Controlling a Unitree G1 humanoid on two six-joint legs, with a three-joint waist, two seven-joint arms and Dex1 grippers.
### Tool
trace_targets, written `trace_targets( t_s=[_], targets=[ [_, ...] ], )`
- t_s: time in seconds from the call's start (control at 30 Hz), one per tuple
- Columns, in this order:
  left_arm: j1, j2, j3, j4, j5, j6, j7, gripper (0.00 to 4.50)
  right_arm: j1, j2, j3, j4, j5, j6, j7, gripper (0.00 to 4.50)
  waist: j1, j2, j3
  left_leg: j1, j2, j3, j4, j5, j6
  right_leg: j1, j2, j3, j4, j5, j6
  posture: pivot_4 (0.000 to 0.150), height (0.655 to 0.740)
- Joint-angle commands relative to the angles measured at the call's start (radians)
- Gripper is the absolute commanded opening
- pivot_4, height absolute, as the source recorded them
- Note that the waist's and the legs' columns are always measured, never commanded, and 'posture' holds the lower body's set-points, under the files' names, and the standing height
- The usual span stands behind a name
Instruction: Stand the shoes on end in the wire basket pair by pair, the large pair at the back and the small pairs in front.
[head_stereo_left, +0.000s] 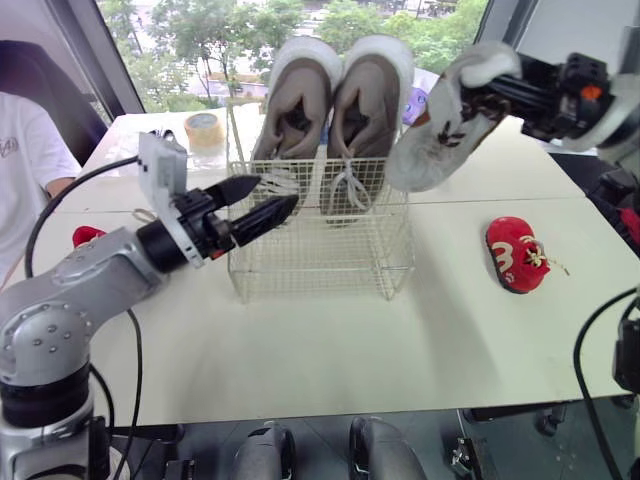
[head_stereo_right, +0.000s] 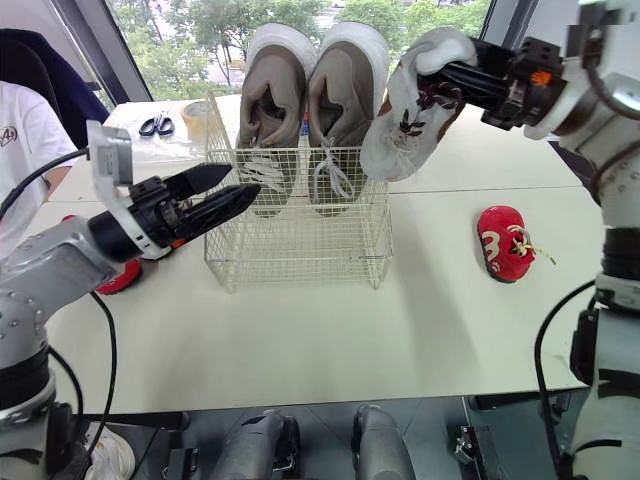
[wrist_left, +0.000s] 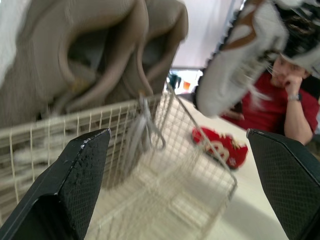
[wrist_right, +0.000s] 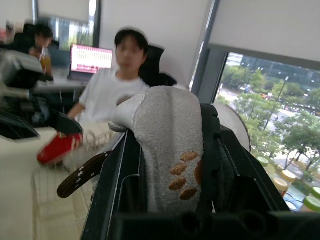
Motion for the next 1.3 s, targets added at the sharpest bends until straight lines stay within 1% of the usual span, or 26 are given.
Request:
trace_targets(
  t_s=[0.03,0.13,0.2,0.23,0.33,0.47,0.67,0.8,1.07,1.3],
  targets=[
    [0.035,0.040,0.047,-0.017,0.000,-0.018,-0.008,4.47,-0.099,0.045,0.052,0.120,-0.128,-0.118,0.138,1.47,-0.001,0.000,0.000,0.000,0.000,0.000,0.000,0.000,0.000,0.000,0.000,0.000,0.000,0.000,0.000,0.150,0.7400],
    [0.057,0.057,0.063,-0.028,-0.020,-0.024,0.008,4.47,-0.143,0.102,0.110,0.233,-0.240,-0.224,0.223,1.47,0.001,0.000,0.000,0.000,0.000,0.000,0.000,0.000,-0.001,0.000,0.000,0.000,0.000,0.000,0.000,0.150,0.7400],
    [0.066,0.066,0.070,-0.032,-0.025,-0.028,0.013,4.47,-0.167,0.136,0.126,0.299,-0.287,-0.275,0.262,1.47,-0.001,-0.002,-0.001,0.000,0.000,0.000,0.000,0.003,-0.006,0.001,-0.001,0.000,0.000,0.000,0.000,0.150,0.7400],
    [0.069,0.068,0.072,-0.033,-0.024,-0.030,0.020,4.47,-0.178,0.155,0.130,0.330,-0.306,-0.298,0.276,1.47,-0.002,-0.002,-0.001,0.001,0.000,0.000,0.000,0.003,-0.006,0.002,-0.001,0.000,0.000,0.000,0.000,0.150,0.7400],
    [0.070,0.067,0.073,-0.028,-0.015,-0.036,0.044,4.47,-0.197,0.204,0.143,0.408,-0.354,-0.343,0.322,1.47,-0.003,-0.002,-0.002,0.004,0.000,0.000,0.000,0.002,-0.005,0.004,-0.001,0.000,0.000,0.000,0.000,0.150,0.7400],
    [0.091,0.063,0.078,-0.043,-0.027,-0.044,0.064,4.47,-0.213,0.237,0.117,0.447,-0.359,-0.323,0.352,1.47,-0.004,-0.003,-0.002,0.011,0.001,0.000,-0.001,0.001,-0.004,0.009,-0.001,0.000,0.001,-0.001,-0.003,0.150,0.7400],
    [0.113,0.062,0.084,-0.054,-0.048,-0.059,0.093,4.47,-0.198,0.229,0.084,0.368,-0.346,-0.279,0.358,1.47,-0.001,-0.003,-0.002,0.013,0.000,0.000,-0.001,0.001,-0.005,0.011,-0.002,0.000,0.001,-0.002,-0.004,0.150,0.7400],
    [0.108,0.058,0.059,-0.047,-0.043,-0.069,0.097,4.47,-0.193,0.228,0.059,0.274,-0.328,-0.226,0.348,1.47,-0.002,-0.003,-0.002,0.013,0.000,0.000,-0.001,-0.001,-0.007,0.010,-0.003,0.000,0.001,-0.002,-0.005,0.150,0.7400],
    [0.104,0.037,0.035,-0.045,-0.033,-0.080,0.105,4.47,-0.181,0.206,0.040,0.183,-0.334,-0.167,0.337,1.47,-0.002,-0.003,-0.002,0.012,0.000,0.000,-0.002,-0.001,-0.007,0.009,-0.003,0.000,0.001,-0.002,-0.006,0.150,0.7400],
    [0.109,0.027,0.020,-0.044,-0.033,-0.090,0.117,4.47,-0.214,0.195,0.007,0.177,-0.323,-0.134,0.307,1.47,-0.001,-0.002,-0.001,0.009,-0.001,0.001,-0.002,0.001,-0.005,0.006,-0.003,0.000,0.001,-0.002,-0.006,0.150,0.7400]
  ],
)
